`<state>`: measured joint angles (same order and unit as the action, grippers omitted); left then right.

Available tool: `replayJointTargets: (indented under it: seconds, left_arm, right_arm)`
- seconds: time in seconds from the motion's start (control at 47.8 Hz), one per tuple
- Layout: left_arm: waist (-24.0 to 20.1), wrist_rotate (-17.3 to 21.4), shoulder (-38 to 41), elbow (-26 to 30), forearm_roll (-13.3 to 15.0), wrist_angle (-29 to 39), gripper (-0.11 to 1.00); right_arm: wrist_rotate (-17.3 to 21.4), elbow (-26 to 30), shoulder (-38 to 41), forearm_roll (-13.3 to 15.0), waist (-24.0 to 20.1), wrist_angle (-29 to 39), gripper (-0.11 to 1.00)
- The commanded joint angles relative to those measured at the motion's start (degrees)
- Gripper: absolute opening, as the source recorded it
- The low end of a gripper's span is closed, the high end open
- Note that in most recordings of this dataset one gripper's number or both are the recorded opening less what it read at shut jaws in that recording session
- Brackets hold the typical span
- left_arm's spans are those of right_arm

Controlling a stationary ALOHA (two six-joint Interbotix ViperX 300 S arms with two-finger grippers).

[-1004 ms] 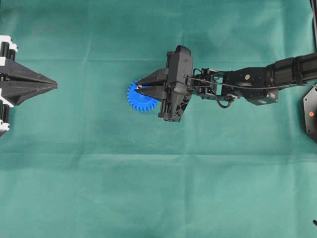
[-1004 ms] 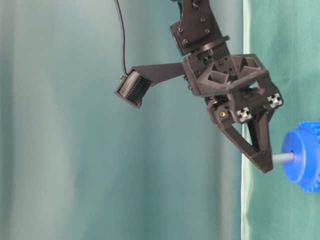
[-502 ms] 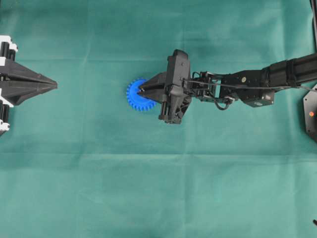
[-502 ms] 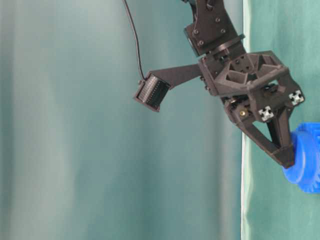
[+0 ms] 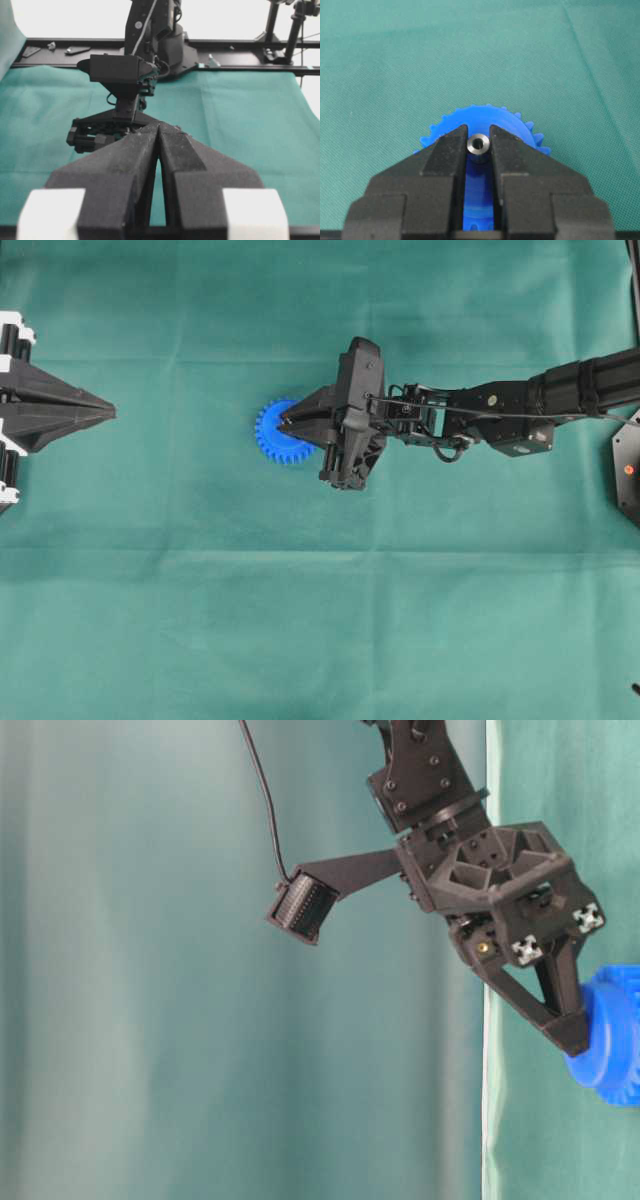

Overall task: Insert the shaft placed at a random location into the center hole of the medium gear at another random location.
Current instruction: 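Press the shaft down into the gear hole with the right gripper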

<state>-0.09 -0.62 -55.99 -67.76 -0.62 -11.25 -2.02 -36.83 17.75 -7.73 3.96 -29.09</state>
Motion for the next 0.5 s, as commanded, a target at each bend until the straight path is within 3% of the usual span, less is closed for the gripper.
replayJointTargets:
  seconds: [0.0,0.084,0.293,0.481]
  left_arm:
    - [-0.1,-0.1,0.3,1.5,-0.2,-0.3,0.0]
    - [-0.1,-0.1,0.3,1.6,-0.2,-0.3,0.0]
    - [-0.1,-0.1,0.3,1.6,-0.2,-0.5,0.0]
    - [-0.1,-0.1,0.3,1.6,-0.2,-0.5,0.0]
  right_arm:
    - [1.2,0.4,-1.7,-0.1,-0.8,0.9,0.14]
    - [1.1,0.4,-2.8,-0.1,-0.8,1.6,0.24]
    - [1.0,0.4,-6.0,-0.1,-0.8,3.3,0.84]
    - [0.8,0.1,-8.2,0.0,-0.8,4.1,0.79]
